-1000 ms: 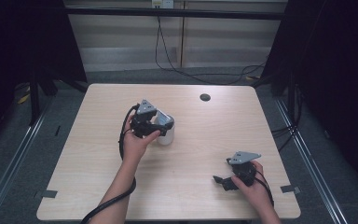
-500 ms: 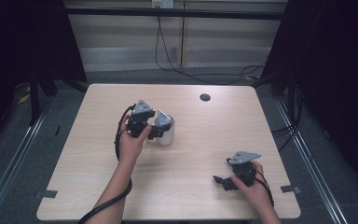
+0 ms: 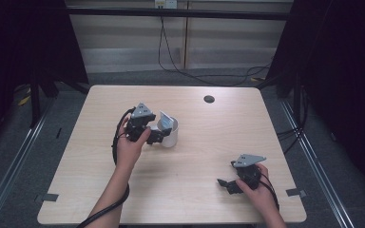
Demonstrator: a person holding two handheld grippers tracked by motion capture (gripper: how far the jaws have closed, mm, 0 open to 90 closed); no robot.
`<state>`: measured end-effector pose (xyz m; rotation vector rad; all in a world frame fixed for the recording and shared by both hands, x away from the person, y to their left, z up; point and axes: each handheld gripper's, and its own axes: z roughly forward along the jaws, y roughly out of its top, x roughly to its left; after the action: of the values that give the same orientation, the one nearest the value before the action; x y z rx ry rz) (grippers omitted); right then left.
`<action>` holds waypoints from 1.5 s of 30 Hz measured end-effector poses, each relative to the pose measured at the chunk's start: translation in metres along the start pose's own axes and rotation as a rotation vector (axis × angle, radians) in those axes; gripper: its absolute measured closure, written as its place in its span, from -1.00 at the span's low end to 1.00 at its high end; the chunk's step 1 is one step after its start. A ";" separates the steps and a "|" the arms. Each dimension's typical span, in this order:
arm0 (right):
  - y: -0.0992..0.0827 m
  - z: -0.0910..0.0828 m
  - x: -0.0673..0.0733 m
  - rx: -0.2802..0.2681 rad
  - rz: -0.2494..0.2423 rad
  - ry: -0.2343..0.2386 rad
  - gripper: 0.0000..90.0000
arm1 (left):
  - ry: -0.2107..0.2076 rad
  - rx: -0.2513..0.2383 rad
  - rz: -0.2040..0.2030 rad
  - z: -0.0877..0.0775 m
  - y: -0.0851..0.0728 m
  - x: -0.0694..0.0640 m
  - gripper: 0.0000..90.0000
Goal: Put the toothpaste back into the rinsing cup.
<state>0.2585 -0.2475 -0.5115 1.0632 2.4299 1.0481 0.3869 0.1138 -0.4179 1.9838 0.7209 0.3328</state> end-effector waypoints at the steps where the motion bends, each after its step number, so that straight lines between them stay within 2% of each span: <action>1: 0.000 0.000 0.000 0.000 0.000 0.000 -0.78 | 0.001 0.001 0.004 -0.001 0.000 0.000 -0.67; 10: 0.000 0.000 0.000 0.000 0.000 0.000 -0.78 | -0.015 0.016 0.005 -0.009 -0.009 0.003 -0.67; 24: 0.000 0.000 0.000 0.000 0.000 0.000 -0.78 | 0.000 0.042 0.004 -0.028 -0.024 0.011 -0.66; 29: 0.000 0.000 0.000 0.000 0.000 0.000 -0.78 | -0.007 0.035 0.003 -0.034 -0.029 0.012 -0.66; 31: 0.000 0.000 0.000 0.000 0.000 0.000 -0.78 | -0.002 0.038 0.016 -0.037 -0.031 0.013 -0.66; 37: 0.000 0.000 0.000 0.000 0.000 0.000 -0.78 | -0.003 0.026 -0.011 -0.043 -0.041 0.016 -0.66; 42: 0.000 0.000 0.000 0.000 0.000 0.000 -0.78 | -0.003 0.020 -0.011 -0.047 -0.048 0.017 -0.66; 45: 0.000 0.000 0.000 0.000 0.000 0.000 -0.78 | 0.002 0.035 -0.005 -0.050 -0.053 0.017 -0.66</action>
<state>0.2585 -0.2475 -0.5116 1.0628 2.4295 1.0481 0.3562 0.1782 -0.4395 2.0145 0.7372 0.3207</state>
